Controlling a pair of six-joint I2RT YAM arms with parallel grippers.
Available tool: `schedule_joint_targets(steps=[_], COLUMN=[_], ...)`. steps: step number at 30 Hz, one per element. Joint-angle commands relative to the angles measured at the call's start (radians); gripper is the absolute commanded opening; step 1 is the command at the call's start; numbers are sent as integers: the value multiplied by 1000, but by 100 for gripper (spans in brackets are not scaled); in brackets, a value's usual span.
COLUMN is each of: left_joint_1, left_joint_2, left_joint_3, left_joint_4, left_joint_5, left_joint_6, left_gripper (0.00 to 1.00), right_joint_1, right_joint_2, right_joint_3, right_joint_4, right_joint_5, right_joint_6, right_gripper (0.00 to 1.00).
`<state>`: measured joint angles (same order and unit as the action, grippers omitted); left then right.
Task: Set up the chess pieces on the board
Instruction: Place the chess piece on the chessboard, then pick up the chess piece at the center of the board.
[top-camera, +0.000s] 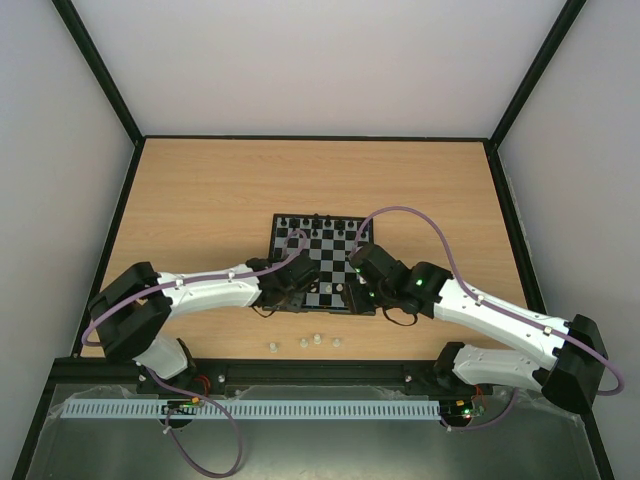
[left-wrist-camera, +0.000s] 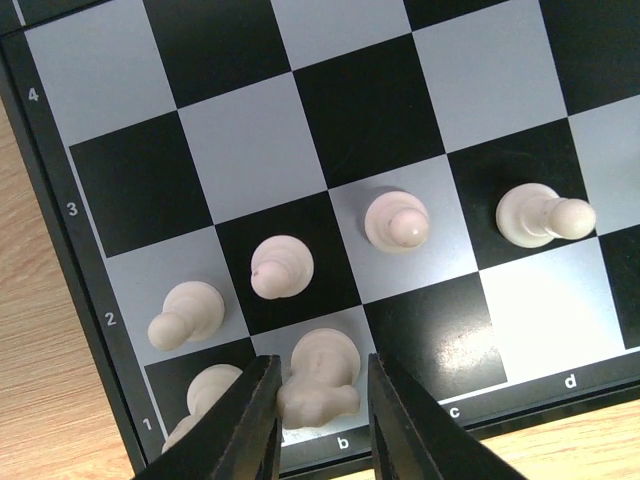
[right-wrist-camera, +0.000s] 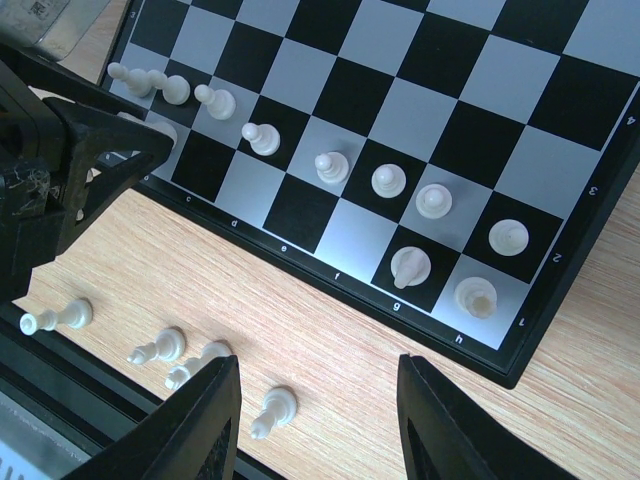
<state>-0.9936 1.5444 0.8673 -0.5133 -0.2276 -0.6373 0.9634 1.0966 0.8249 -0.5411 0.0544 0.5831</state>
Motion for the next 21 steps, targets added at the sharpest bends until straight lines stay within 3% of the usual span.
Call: schedule_joint_targets(steps=[1, 15, 21], left_joint_1=[6, -24, -64], left_joint_2=[-9, -89, -180], left_joint_3=[-11, 86, 135], left_joint_4=[-13, -82, -113], left_joint_5=[1, -22, -47], left_joint_6=[-3, -7, -20], left_gripper=[28, 39, 53], right_joint_1=[6, 6, 6], right_joint_2=[9, 18, 30], right_joint_3=[-12, -12, -11], right_joint_4=[-16, -14, -13], right_joint_5=[-7, -7, -15], right_joint_6=[-15, -16, -14], right_gripper=[44, 48, 54])
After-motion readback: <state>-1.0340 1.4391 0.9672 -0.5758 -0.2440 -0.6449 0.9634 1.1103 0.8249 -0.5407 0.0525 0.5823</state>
